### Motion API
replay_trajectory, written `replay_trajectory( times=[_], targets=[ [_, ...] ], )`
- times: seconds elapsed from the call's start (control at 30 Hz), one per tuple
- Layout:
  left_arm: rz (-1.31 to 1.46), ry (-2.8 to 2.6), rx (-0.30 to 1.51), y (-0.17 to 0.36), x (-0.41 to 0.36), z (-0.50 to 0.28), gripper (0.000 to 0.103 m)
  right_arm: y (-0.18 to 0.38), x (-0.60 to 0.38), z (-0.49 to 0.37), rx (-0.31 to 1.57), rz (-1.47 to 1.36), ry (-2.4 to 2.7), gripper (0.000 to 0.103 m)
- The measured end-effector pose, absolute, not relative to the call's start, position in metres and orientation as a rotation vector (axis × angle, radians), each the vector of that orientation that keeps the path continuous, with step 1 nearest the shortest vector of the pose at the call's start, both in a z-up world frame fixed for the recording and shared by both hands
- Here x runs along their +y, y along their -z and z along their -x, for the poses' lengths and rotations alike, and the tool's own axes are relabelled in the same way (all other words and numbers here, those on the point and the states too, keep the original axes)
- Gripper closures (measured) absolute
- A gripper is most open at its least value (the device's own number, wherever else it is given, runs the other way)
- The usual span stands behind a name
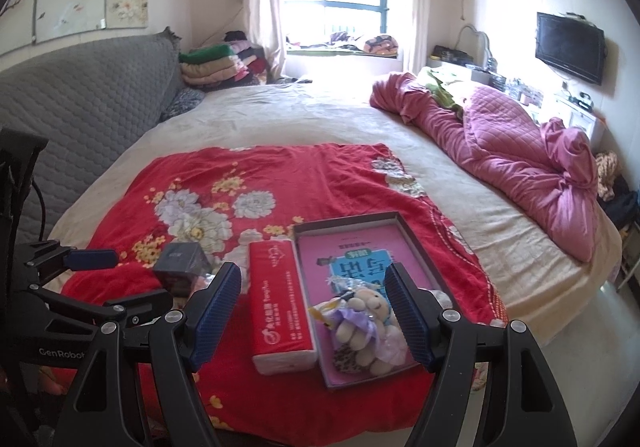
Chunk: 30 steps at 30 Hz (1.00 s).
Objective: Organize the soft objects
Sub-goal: 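Move both open tools back over the remaining pile of items, then grasp the bagged green sponge with the left tool while the right tool grasps the clear plastic bag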
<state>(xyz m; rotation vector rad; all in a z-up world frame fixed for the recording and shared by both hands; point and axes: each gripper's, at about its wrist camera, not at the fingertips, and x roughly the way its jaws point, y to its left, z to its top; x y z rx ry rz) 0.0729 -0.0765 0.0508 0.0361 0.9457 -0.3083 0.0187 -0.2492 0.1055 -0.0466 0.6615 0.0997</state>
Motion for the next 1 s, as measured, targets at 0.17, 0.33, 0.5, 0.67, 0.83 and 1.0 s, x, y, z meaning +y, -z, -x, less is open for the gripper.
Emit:
replay_trajectory(
  times=[0.17, 0.33, 0.5, 0.67, 0.83, 1.0],
  targets=[
    [-0.024, 0.286, 0.941, -0.051, -0.061, -0.067, 0.014, -0.103, -0.232, -0.019, 0.665, 0.065, -0.124, 0.027],
    [0.003, 0.255, 0.951, -0.048, -0.041, -0.065, 0.014, -0.100, -0.218, -0.021, 0.674, 0.076, -0.152, 0.027],
    [0.031, 0.209, 0.960, -0.042, -0.015, -0.065, 0.014, -0.094, -0.206, -0.023, 0.683, 0.069, -0.180, 0.027],
    [0.073, 0.158, 0.975, -0.035, 0.015, -0.068, 0.014, -0.088, -0.196, -0.027, 0.701, 0.068, -0.203, 0.027],
    [0.106, 0.122, 1.005, -0.022, 0.038, -0.070, 0.014, -0.080, -0.187, -0.030, 0.718, 0.075, -0.221, 0.027],
    [0.121, 0.099, 1.032, -0.006, 0.051, -0.067, 0.014, -0.070, -0.176, -0.033, 0.738, 0.082, -0.246, 0.027]
  ],
)
